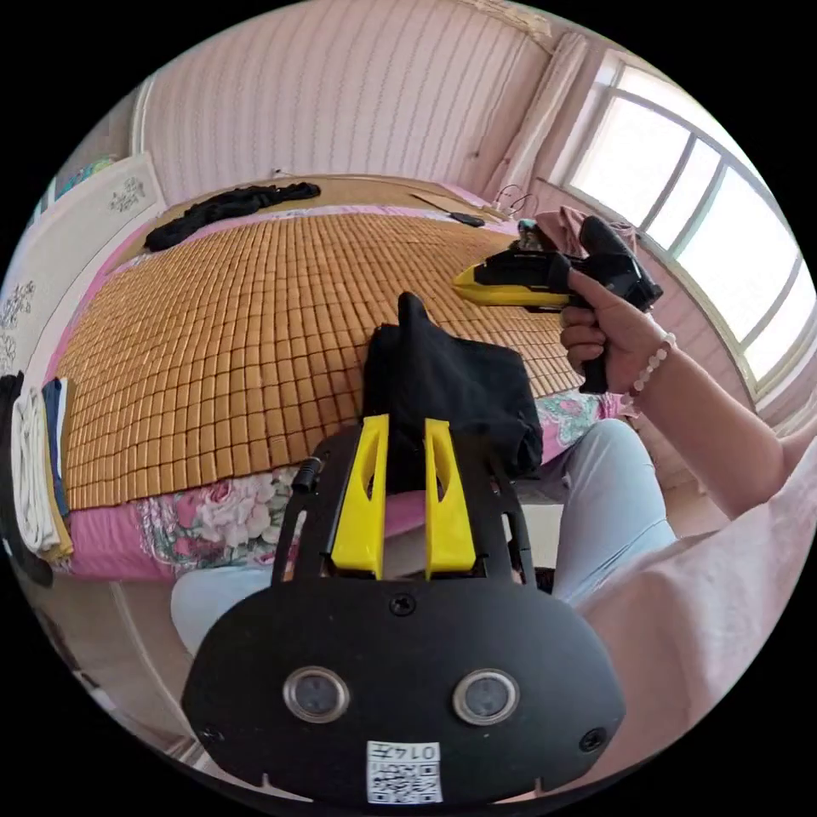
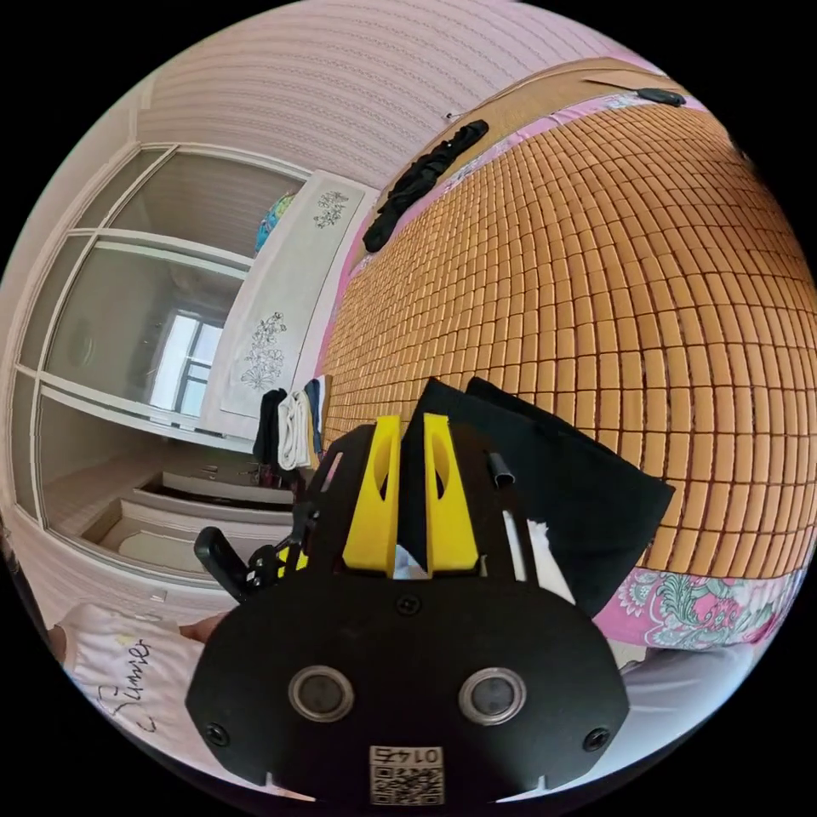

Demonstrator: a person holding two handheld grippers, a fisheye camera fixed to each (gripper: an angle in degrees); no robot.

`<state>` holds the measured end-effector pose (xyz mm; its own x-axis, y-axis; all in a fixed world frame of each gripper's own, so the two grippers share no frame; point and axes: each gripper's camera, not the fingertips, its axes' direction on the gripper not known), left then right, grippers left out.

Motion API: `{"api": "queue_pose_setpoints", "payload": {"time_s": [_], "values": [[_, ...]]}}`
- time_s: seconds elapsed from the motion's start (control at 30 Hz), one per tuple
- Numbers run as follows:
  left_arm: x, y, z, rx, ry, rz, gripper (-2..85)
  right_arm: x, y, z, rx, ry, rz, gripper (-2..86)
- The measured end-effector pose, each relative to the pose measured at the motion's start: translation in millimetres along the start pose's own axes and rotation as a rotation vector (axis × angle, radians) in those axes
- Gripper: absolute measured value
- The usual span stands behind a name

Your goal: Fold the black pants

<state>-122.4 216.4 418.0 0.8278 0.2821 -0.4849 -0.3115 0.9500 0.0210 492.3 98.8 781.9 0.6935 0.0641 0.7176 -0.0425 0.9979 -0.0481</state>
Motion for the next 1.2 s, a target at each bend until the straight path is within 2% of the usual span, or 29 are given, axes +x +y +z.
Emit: {"api": "queue_pose_setpoints", "payload": {"time_s": [0.07,0.13,0.27,0.4,0.53,0.63,0.87,1.0,1.03,1.2], "values": [[-30.0,4.0,-0.7,-0.060,-0.005,-0.103,6.7,1.1,4.7,6.1,-0.015,-0.019,-0.018,0.9],[-38.0,4.9,-5.1,-0.045,0.014,-0.112,6.4,2.0,16.2,6.0,-0.021,-0.003,-0.042,0.5],[-30.8,-8.7,4.1,-0.058,0.032,-0.071,6.3,7.1,51.0,20.4,-0.186,0.174,-0.066,0.5],[-10.3,-31.2,18.5,-0.066,0.045,0.010,6.4,3.6,79.2,27.1,-0.229,0.359,-0.111,1.7],[-1.5,-49.4,48.2,-0.138,0.017,0.044,6.2,-0.7,86.5,48.9,-0.318,0.349,-0.152,2.3],[-3.8,-50.6,65.0,-0.199,-0.009,0.063,5.7,-0.8,89.6,70.4,-0.404,0.420,-0.181,2.7],[-12.4,-51.6,41.2,-0.230,-0.019,0.113,3.9,-16.3,85.8,79.0,-0.505,0.501,-0.280,4.4],[-31.5,-42.7,29.8,-0.346,-0.092,0.087,4.6,-6.7,79.2,61.9,-0.462,0.406,-0.198,7.3],[-38.5,-41.2,17.6,-0.312,-0.076,0.067,4.8,-4.8,77.9,56.7,-0.438,0.382,-0.181,8.3],[-56.0,-67.2,-21.8,-0.117,0.000,0.007,7.3,32.8,72.2,4.9,-0.075,0.181,0.032,13.2]]}}
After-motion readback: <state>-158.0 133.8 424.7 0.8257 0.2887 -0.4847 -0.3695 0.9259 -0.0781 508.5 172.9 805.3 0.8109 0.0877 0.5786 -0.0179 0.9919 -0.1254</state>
